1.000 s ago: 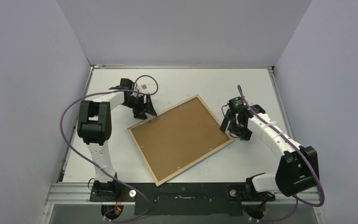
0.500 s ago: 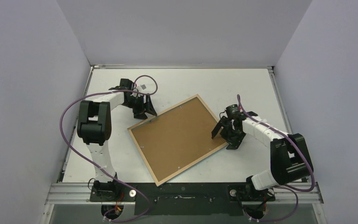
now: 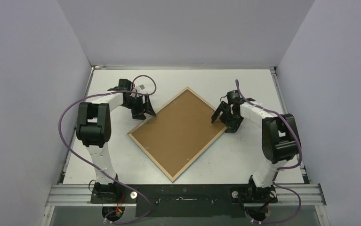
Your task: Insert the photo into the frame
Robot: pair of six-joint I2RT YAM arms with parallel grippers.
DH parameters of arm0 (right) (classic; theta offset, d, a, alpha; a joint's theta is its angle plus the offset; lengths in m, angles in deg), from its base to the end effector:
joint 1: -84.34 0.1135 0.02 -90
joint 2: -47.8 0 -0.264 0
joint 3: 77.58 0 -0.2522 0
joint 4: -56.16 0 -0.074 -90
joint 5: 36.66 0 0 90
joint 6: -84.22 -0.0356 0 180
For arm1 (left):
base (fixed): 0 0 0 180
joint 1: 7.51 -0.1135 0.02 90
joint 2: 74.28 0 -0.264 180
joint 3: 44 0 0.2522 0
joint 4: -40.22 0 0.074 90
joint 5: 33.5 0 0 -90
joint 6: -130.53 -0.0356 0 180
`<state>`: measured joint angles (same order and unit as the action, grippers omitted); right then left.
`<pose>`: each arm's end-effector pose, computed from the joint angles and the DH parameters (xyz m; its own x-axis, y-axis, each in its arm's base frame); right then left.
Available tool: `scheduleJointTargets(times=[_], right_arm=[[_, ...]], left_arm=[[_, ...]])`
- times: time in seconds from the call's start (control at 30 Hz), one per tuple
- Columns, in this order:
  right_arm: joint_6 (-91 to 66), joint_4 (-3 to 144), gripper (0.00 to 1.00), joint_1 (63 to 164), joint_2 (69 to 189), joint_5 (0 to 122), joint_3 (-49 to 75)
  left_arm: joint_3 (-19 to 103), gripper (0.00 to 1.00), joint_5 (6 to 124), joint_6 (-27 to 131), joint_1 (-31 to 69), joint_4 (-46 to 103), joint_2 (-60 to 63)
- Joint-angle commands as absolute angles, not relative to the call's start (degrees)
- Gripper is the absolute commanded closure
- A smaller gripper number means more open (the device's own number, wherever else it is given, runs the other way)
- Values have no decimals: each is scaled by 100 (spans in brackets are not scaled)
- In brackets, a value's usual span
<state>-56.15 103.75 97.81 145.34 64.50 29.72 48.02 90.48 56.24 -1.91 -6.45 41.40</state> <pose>0.3061 0.0804 0.1654 -0.8111 0.5827 -0.0504 0.5320 0.7709 0.3502 0.3964 -0.0589 0.1527 -0.9748 -0.1300 -0.1815 0.0044 0.8017 -0.5978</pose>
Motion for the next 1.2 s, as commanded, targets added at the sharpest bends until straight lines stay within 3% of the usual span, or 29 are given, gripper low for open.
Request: scheduleJointTargets(times=[0.0,0.2,0.63,0.9,1.17], right_arm=[[-4924,9134,15,9780,15247,6743,1856],[-4210,9153,18,9777,16237,7006,688],[-3982,9271,20,9752,16668,6942,81],[-3830,9884,21,9752,16368,6138,-210],[-3992,11204,23,10257,15407,4186,-541]], left_arm=[[4626,36,9336,5691,-112,-644,3685],[4123,38,9543,5757,-65,-464,3348],[2702,40,10223,5871,521,432,2366],[2571,36,9633,5987,555,459,1703],[2760,25,8221,5906,330,181,680]])
